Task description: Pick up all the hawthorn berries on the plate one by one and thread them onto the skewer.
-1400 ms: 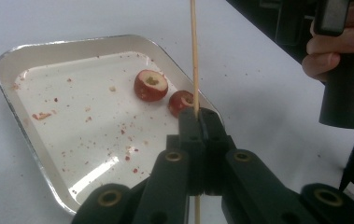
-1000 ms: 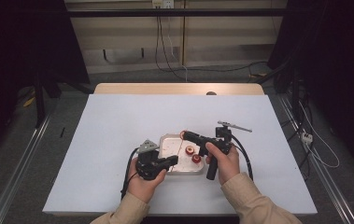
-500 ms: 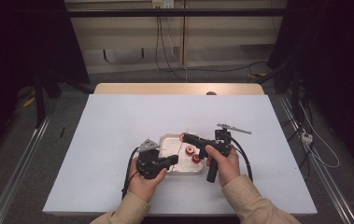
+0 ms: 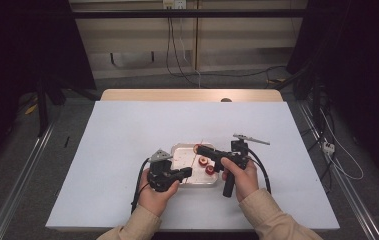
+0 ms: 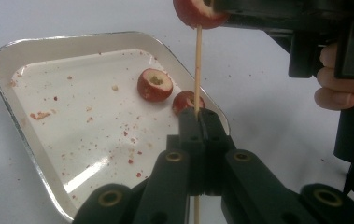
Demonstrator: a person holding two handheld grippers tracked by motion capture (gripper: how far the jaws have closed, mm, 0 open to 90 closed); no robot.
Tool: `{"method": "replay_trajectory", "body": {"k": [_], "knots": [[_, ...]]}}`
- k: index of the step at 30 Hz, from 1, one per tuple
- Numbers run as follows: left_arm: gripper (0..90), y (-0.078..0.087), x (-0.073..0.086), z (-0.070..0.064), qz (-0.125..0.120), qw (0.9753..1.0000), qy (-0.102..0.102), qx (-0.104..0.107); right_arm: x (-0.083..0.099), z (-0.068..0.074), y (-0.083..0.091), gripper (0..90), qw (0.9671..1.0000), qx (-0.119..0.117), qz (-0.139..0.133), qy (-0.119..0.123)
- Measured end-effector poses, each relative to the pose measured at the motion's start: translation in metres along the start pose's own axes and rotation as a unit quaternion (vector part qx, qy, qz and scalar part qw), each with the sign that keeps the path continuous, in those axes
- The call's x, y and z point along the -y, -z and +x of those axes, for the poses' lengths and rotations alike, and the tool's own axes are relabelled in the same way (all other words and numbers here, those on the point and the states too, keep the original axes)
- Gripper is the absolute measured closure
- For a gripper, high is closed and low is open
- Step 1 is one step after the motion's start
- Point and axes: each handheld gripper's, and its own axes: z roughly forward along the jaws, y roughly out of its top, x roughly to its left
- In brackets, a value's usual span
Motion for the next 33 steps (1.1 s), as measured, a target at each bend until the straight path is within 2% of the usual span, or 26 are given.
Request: {"method": "replay_trajectory", "body": {"k": [5, 7, 9, 10, 12, 13, 14, 16, 19, 21, 22, 23, 24, 25, 26, 27, 29, 30, 31, 32, 33], "knots": [[90.0, 0.001, -0.001, -0.005, -0.004, 0.9999, -0.01, -0.001, -0.005, -0.002, 0.0, 73.0, 0.9999, -0.011, -0.008, -0.002], [90.0, 0.001, 0.0, -0.003, 0.001, 0.9999, -0.011, 0.003, -0.006, 0.0, 0.0, 71.2, 0.9999, 0.003, -0.007, 0.011], [90.0, 0.0, 0.001, -0.005, 0.007, 0.9999, -0.013, 0.004, -0.008, -0.001, -0.001, 68.0, 0.9998, 0.002, -0.019, 0.003], [90.0, 0.0, 0.001, -0.007, 0.006, 0.9999, -0.014, 0.006, -0.009, -0.002, -0.001, 68.1, 0.9996, 0.009, -0.025, -0.002], [90.0, -0.001, 0.001, -0.008, 0.006, 0.9998, -0.017, 0.005, -0.01, -0.003, -0.002, 68.6, 0.9998, 0.008, -0.018, -0.005], [90.0, -0.002, 0.001, -0.008, 0.008, 0.9998, -0.018, 0.006, -0.01, -0.003, -0.003, 71.7, 0.9998, 0.006, -0.018, -0.004], [90.0, -0.002, 0.001, -0.008, 0.009, 0.9998, -0.016, 0.005, -0.009, -0.002, -0.004, 73.2, 0.9999, 0.002, -0.012, -0.001], [90.0, -0.003, 0.003, -0.007, 0.007, 0.9999, -0.007, 0.008, -0.006, 0.0, -0.004, 74.0, 0.9998, 0.014, -0.009, 0.01], [90.0, -0.001, 0.001, -0.008, 0.006, 0.9999, -0.011, 0.006, -0.006, 0.0, -0.004, 74.4, 0.9999, 0.012, -0.011, 0.003], [90.0, -0.001, 0.001, -0.007, 0.003, 0.9999, -0.005, 0.01, -0.005, 0.001, -0.004, 74.5, 0.9998, 0.01, -0.014, 0.006], [90.0, -0.001, 0.0, -0.005, -0.005, 0.9998, 0.004, 0.019, -0.005, 0.001, -0.004, 74.5, 0.9999, 0.009, -0.008, 0.006], [90.0, 0.001, -0.002, -0.003, -0.011, 0.9998, 0.01, 0.016, -0.003, 0.001, -0.006, 74.6, 0.9998, -0.008, 0.018, -0.007], [90.0, 0.001, -0.005, 0.0, -0.006, 0.9998, 0.016, 0.015, 0.004, 0.004, -0.011, 74.6, 0.9987, -0.02, 0.046, -0.006], [90.0, 0.001, -0.004, 0.002, -0.012, 0.9994, 0.025, 0.021, 0.011, 0.01, -0.014, 74.5, 0.9991, -0.007, 0.038, 0.015], [90.0, 0.002, -0.004, 0.003, -0.014, 0.9995, 0.022, 0.02, 0.012, 0.013, -0.015, 74.6, 0.9992, -0.001, 0.032, 0.026], [90.0, 0.003, -0.004, 0.003, -0.008, 0.9995, 0.024, 0.019, 0.01, 0.012, -0.016, 74.5, 0.999, -0.006, 0.038, 0.021], [90.0, 0.004, -0.003, 0.005, -0.016, 0.9994, 0.023, 0.02, 0.008, 0.008, -0.018, 74.5, 0.999, -0.014, 0.039, 0.015], [89.8, 0.004, -0.003, 0.004, -0.018, 0.9996, 0.016, 0.016, 0.007, 0.009, -0.018, 74.5, 0.9991, -0.016, 0.037, 0.014], [89.5, 0.003, -0.003, 0.004, -0.014, 0.9997, 0.014, 0.017, 0.007, 0.01, -0.019, 74.5, 0.9991, -0.011, 0.037, 0.021], [89.1, 0.003, -0.003, 0.004, -0.017, 0.9996, 0.015, 0.018, 0.008, 0.012, -0.019, 74.5, 0.9986, -0.006, 0.037, 0.037], [88.6, 0.003, -0.003, 0.005, -0.018, 0.9996, 0.012, 0.019, 0.008, 0.012, -0.018, 74.5, 0.9987, -0.005, 0.036, 0.036]]}}
